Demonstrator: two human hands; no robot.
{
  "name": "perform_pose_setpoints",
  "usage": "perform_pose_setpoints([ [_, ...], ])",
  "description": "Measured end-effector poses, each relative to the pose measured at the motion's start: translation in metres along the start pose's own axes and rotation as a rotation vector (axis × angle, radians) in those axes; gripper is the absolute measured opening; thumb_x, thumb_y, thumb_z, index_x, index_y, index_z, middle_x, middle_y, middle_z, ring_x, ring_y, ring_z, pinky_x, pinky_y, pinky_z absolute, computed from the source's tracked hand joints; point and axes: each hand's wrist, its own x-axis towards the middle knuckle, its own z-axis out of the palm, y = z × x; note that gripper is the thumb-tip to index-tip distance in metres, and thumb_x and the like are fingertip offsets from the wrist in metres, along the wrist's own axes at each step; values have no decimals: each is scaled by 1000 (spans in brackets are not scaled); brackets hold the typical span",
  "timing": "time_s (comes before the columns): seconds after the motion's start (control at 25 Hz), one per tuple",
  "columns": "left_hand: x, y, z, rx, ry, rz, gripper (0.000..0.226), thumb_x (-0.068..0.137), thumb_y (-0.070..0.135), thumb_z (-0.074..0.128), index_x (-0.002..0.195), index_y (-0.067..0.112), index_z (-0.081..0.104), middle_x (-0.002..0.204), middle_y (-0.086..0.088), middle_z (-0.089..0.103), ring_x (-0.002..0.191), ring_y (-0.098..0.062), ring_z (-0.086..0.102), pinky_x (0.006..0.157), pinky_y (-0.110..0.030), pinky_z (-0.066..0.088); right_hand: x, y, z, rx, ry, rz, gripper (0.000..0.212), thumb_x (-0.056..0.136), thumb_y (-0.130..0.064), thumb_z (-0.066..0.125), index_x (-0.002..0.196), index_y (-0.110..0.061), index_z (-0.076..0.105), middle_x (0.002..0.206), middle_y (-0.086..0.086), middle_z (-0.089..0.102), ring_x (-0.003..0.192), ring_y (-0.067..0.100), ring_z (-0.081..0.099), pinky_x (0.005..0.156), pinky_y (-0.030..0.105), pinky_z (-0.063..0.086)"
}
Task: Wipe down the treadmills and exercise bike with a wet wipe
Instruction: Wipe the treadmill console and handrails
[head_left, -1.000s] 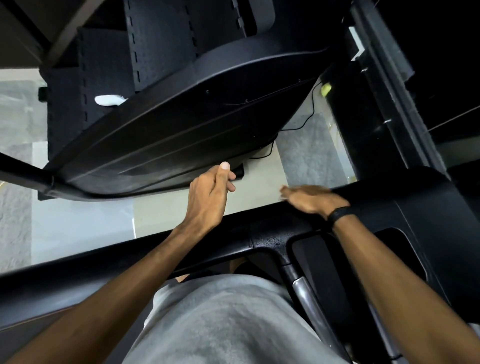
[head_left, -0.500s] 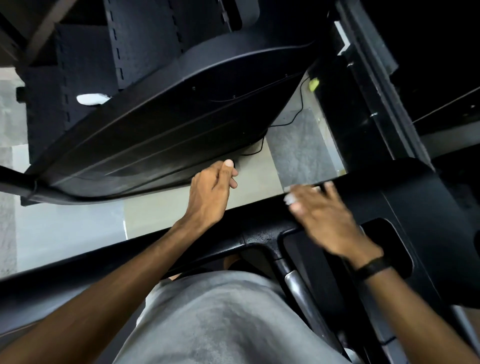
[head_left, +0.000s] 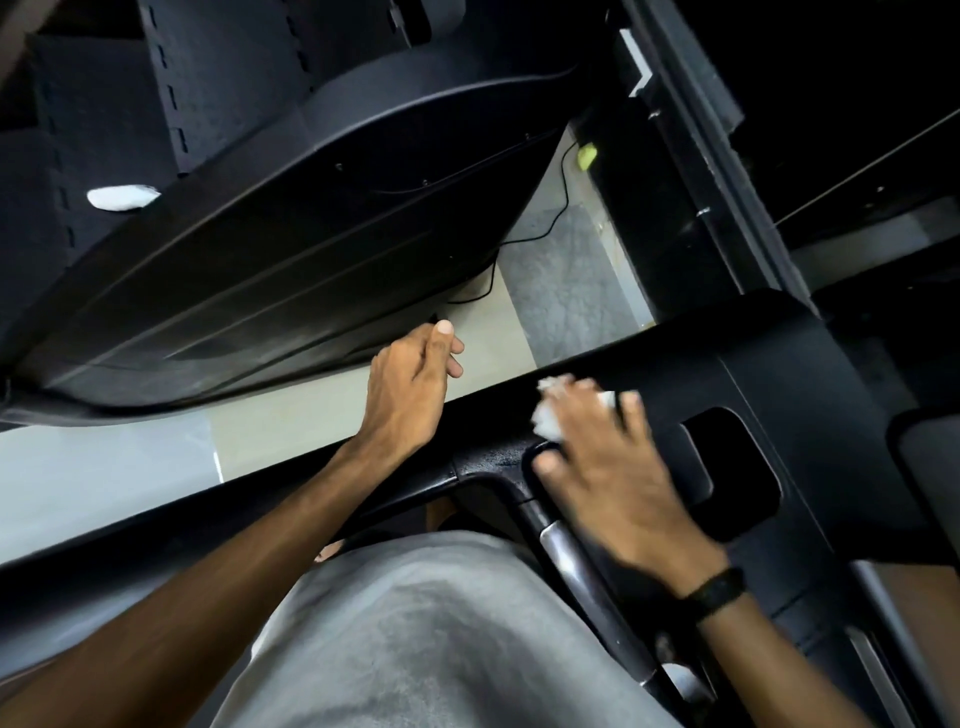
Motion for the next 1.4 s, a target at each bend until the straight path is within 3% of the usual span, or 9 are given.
perform_pose_setpoints([
  [0.16,-4,4,8,-1,-32,17,52,92,63,30,83,28,67,72,13,70,75,-20,65,84,-50,52,24,86,-15,37,-51,523,101,82,-82,-7,161,-19,-1,170,3,-2,155,19,-8,123,50,-12],
  [0.24,-5,6,15,-3,-42,31,51,92,62,30,83,28,67,72,12,70,75,-20,65,83,-50,52,27,49,-8,39,-5,401,115,76,-86,-18,160,-10,-2,169,11,-4,155,25,-10,123,46,-14],
  [0.4,-5,7,22,17,-59,56,51,93,63,29,83,29,67,69,9,69,75,-19,66,83,-49,52,-8,-24,6,-6,-77,27,95,90,-77,-11,161,-14,-3,168,1,-9,154,18,-15,125,44,-7],
  [0.52,-3,5,24,48,-71,71,48,93,62,29,82,33,65,68,13,69,75,-17,66,84,-48,52,1,39,-1,-2,47,295,91,90,-76,-6,162,-20,-1,169,-1,-1,155,18,-6,125,46,-6],
  [0.64,-4,6,25,81,-98,85,50,93,62,28,84,31,66,70,16,69,75,-16,65,86,-48,51,21,99,-19,154,-28,610,99,81,-78,-6,161,-19,-8,169,3,-10,154,17,-14,124,45,-12],
  [0.72,-3,7,26,91,-101,91,54,93,62,28,87,27,68,72,18,69,75,-15,65,86,-48,51,28,86,-16,159,-12,608,105,78,-78,-8,160,-12,-9,168,9,-12,154,21,-16,124,44,-12],
  [0.96,0,6,31,87,-96,85,54,94,60,28,87,25,68,69,12,69,75,-17,65,85,-48,51,-40,-10,6,55,-46,175,95,93,-76,-6,159,-9,-8,167,6,-15,154,21,-17,126,40,-7],
  [1.28,-2,7,30,134,-127,117,57,95,60,26,89,22,69,70,10,69,74,-14,66,83,-47,52,27,108,-20,209,-36,714,106,80,-81,-6,159,-11,-10,167,11,-15,154,21,-16,125,46,-9],
  [1.4,-2,6,30,107,-93,90,57,94,61,26,87,23,69,69,10,69,75,-17,66,84,-48,51,27,67,-13,146,-12,576,105,83,-80,-8,158,-6,-14,165,13,-19,153,25,-19,124,42,-14],
])
